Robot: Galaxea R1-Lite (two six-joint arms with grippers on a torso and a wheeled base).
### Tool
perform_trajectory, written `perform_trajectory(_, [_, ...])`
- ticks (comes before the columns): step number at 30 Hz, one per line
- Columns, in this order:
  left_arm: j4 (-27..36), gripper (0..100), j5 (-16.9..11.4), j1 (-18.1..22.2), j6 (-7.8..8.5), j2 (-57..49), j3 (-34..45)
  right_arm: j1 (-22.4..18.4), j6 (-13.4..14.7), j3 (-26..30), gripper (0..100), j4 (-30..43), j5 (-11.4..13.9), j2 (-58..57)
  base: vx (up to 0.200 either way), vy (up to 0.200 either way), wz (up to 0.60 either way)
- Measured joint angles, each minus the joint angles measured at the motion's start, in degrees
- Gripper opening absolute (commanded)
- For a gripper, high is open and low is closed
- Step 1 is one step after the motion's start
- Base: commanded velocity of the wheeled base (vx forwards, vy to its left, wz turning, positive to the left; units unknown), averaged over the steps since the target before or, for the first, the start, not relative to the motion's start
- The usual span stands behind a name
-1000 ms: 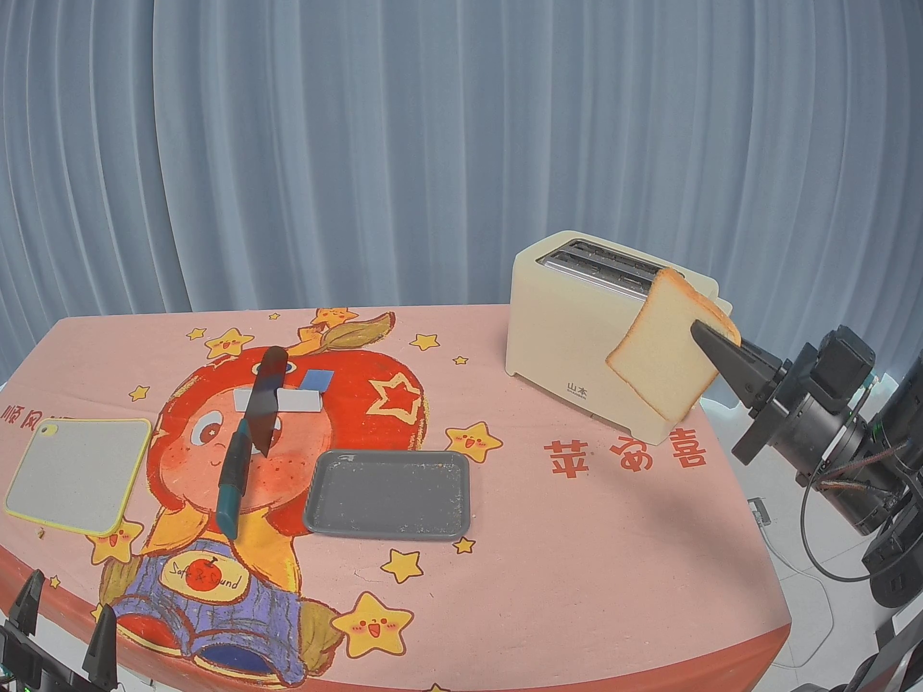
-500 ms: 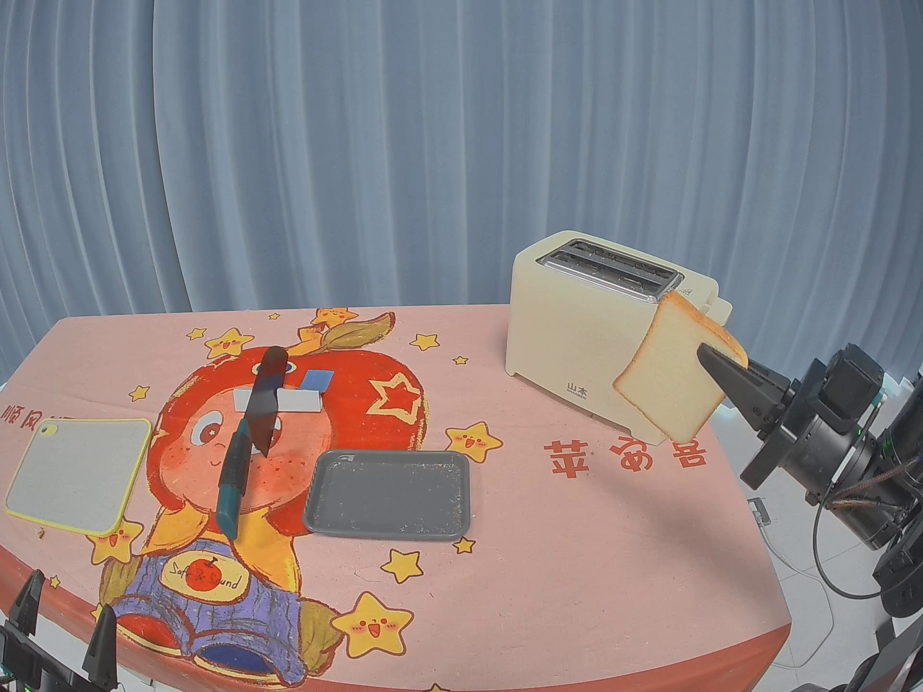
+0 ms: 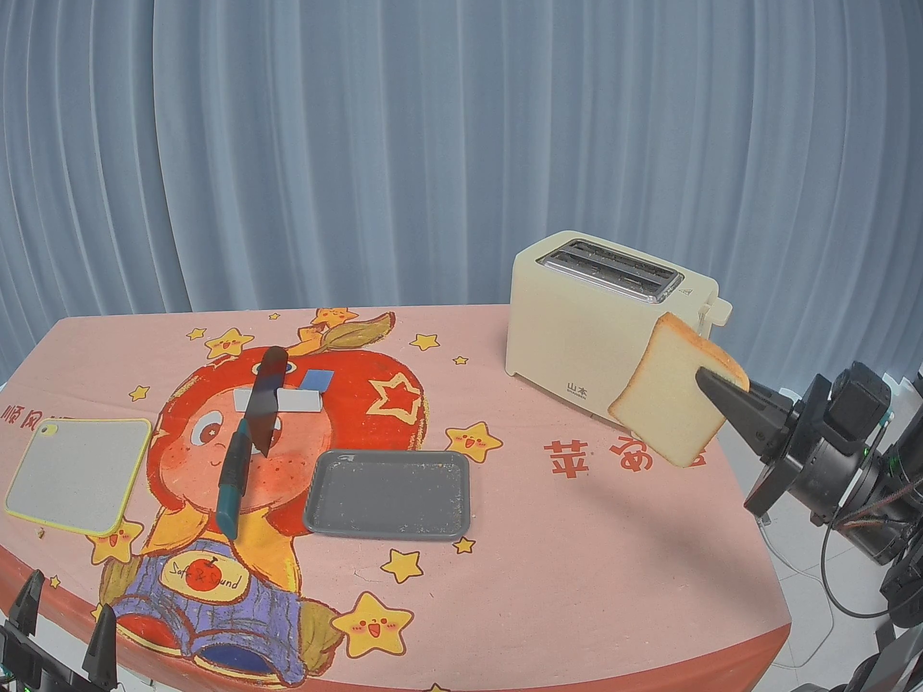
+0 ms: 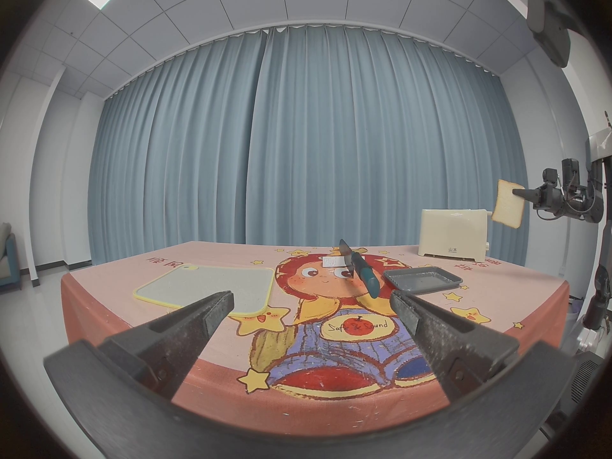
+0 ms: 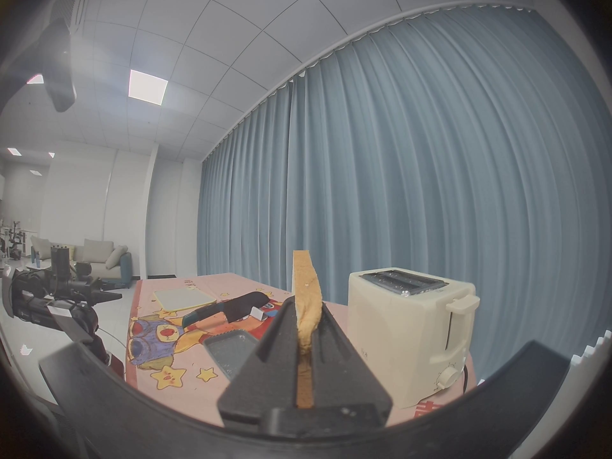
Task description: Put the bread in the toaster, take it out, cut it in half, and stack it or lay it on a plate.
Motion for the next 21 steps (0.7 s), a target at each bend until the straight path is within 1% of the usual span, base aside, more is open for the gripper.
perform_trajectory(1, [0.0, 100, 0.09, 0.0, -0.1, 0.0, 0.0, 0.37, -0.16, 0.3, 0, 0.02, 0.0, 0.02, 0.0, 0.0, 0.0])
perform_trajectory(5, [0.0, 100, 0.11, 0.0, -0.22, 0.0, 0.0, 0.99, -0.57, 0.74, 0, 0.02, 0.0, 0.16, -0.2, 0.0, 0.0])
perform_trajectory(10, [0.02, 100, 0.06, 0.0, -0.29, 0.0, 0.0, 0.8, -0.66, 0.44, 0, 0.06, -0.11, 0.22, -0.2, 0.0, 0.0])
perform_trajectory(13, [0.02, 100, 0.06, 0.0, -0.27, 0.0, 0.0, 0.46, -0.55, -0.11, 0, 0.09, -0.8, 0.3, -0.2, 0.0, 0.0])
perform_trajectory(15, [0.02, 100, 0.06, -0.02, -0.24, 0.0, 0.0, 0.3, -0.38, -0.52, 0, 0.09, -1.51, 0.35, 0.0, 0.0, 0.0])
perform_trajectory(18, [0.02, 100, 0.0, 0.02, -0.13, 0.0, 0.0, 0.02, 0.13, -1.61, 0, 0.16, -3.23, 0.79, 0.0, 0.0, 0.0])
perform_trajectory(21, [0.07, 100, -0.05, -0.04, -0.16, 0.0, 0.0, 0.02, 0.82, -2.23, 0, 0.13, -3.62, 1.29, 0.0, 0.0, 0.0])
